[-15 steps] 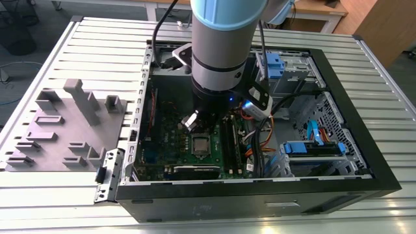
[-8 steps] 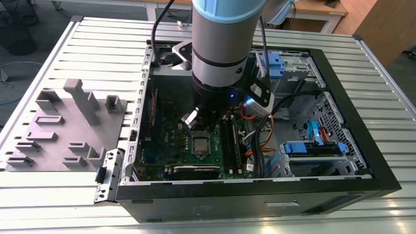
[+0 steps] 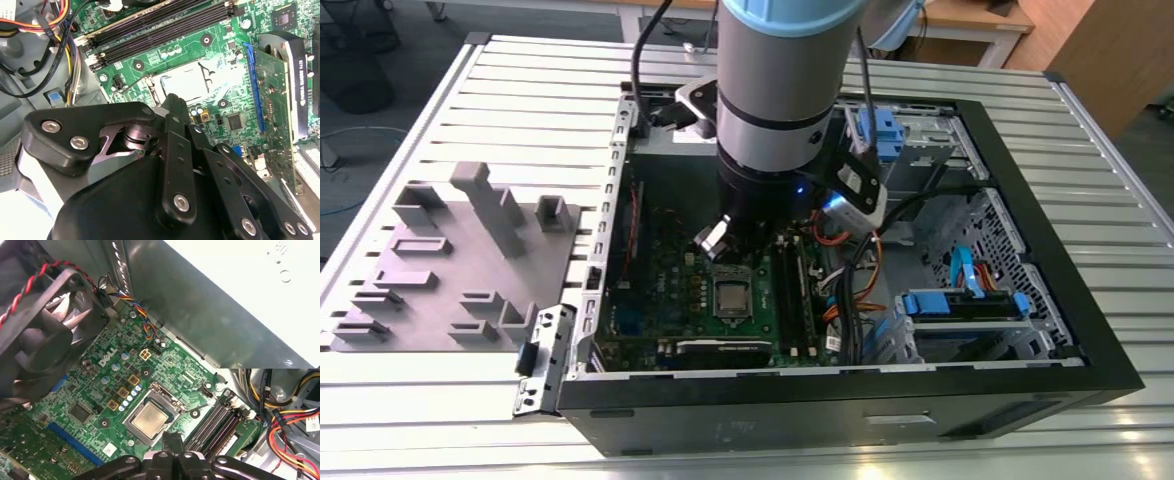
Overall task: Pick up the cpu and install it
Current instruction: 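Install the first cpu locking lever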
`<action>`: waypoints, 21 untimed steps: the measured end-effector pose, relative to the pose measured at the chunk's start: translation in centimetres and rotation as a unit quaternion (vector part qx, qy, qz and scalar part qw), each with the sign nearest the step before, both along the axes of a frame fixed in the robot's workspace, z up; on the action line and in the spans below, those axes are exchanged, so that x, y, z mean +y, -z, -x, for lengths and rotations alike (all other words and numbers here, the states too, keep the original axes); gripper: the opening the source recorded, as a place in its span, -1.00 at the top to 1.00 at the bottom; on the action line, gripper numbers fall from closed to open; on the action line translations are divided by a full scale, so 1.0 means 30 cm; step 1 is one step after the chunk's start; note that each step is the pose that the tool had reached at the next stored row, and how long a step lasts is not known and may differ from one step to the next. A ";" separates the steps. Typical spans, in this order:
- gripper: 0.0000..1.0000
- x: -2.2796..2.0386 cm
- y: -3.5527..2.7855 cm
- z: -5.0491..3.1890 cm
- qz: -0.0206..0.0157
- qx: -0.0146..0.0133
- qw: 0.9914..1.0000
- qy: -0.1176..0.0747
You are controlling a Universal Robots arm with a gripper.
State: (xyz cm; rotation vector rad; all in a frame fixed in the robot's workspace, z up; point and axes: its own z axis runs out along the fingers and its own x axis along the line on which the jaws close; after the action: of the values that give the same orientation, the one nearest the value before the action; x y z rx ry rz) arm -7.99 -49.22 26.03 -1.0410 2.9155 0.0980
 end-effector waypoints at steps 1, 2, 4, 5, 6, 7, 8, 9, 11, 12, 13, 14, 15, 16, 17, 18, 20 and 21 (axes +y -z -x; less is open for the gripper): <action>0.79 0.001 0.000 -0.003 -0.001 0.000 1.000 0.000; 0.79 0.002 0.000 -0.007 -0.002 0.000 1.000 0.000; 0.79 0.004 0.000 -0.017 -0.003 0.000 1.000 0.000; 0.79 0.005 0.000 -0.024 -0.004 0.000 1.000 0.000; 0.79 0.006 0.000 -0.032 -0.004 0.000 1.000 0.000; 0.79 0.006 0.000 -0.042 -0.004 0.000 1.000 0.000; 0.79 0.007 0.000 -0.050 -0.004 0.000 1.000 0.000; 0.79 0.009 0.000 -0.059 -0.005 0.000 1.000 0.000; 0.79 0.016 0.001 -0.076 -0.005 0.000 1.000 0.000; 0.79 0.021 0.001 -0.082 -0.005 0.000 1.000 0.000; 0.79 0.027 0.001 -0.087 -0.005 0.000 1.000 0.000; 0.79 0.033 0.002 -0.090 -0.005 0.000 1.000 0.000; 0.79 0.040 0.002 -0.093 -0.005 0.000 1.000 0.000; 0.79 0.047 0.003 -0.095 -0.005 0.000 1.000 0.000; 0.79 0.055 0.003 -0.097 -0.005 0.000 1.000 0.000; 0.79 0.062 0.004 -0.099 -0.005 0.000 1.000 0.000; 0.79 0.077 0.006 -0.102 -0.005 0.000 1.000 0.000; 0.79 0.085 0.006 -0.103 -0.005 0.000 1.000 0.000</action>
State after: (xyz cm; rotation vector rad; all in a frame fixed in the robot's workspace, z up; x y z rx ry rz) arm -4.88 -46.66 25.85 -1.0406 2.9119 0.1112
